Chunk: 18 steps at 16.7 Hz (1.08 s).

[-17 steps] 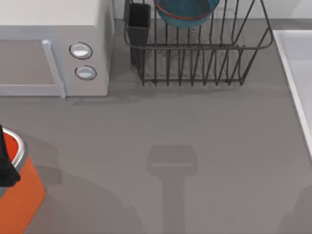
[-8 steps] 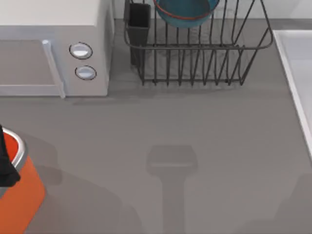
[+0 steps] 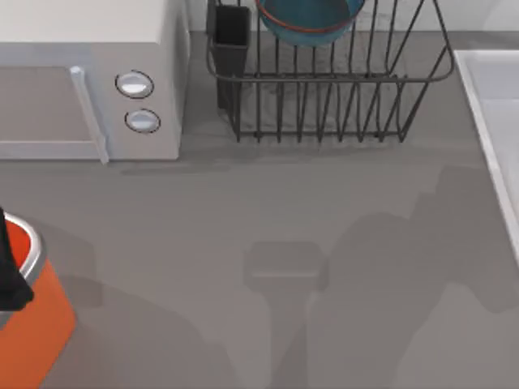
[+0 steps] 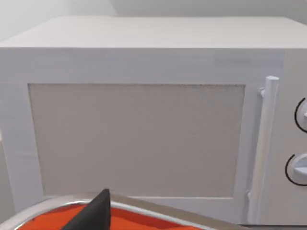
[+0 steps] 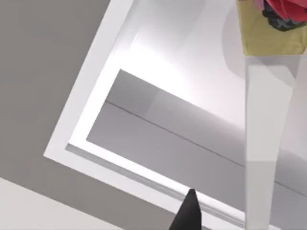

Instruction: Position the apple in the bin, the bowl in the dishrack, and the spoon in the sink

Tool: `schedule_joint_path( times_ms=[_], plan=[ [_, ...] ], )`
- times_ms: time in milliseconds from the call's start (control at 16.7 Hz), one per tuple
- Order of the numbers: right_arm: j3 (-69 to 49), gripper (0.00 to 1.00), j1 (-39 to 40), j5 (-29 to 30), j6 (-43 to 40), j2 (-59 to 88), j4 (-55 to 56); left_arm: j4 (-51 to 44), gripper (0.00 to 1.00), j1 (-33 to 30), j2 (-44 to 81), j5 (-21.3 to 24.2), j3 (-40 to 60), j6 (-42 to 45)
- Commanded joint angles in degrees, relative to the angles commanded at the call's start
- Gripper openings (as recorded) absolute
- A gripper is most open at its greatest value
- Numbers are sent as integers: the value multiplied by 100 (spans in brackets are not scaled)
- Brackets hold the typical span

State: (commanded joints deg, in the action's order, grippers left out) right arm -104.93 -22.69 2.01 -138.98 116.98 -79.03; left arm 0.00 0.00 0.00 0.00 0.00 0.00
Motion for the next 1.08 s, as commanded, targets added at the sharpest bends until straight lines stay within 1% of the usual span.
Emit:
schedule_joint_path(
  times_ms=[300,420,540,660,780,1080],
  plan=[
    [-3277,0,661,27,673,2038,-987,0,100,0,0,0,0,0],
    [-4327,0,905,38,960,2739,-1313,0,100,0,0,0,0,0],
    [-5139,0,1120,51,1230,3312,-1570,0,100,0,0,0,0,0],
    [-5710,0,1287,65,1452,3729,-1751,0,100,0,0,0,0,0],
    [-6040,0,1393,76,1604,3972,-1851,0,100,0,0,0,0,0],
    [-6131,0,1424,79,1653,4039,-1876,0,100,0,0,0,0,0]
  ],
)
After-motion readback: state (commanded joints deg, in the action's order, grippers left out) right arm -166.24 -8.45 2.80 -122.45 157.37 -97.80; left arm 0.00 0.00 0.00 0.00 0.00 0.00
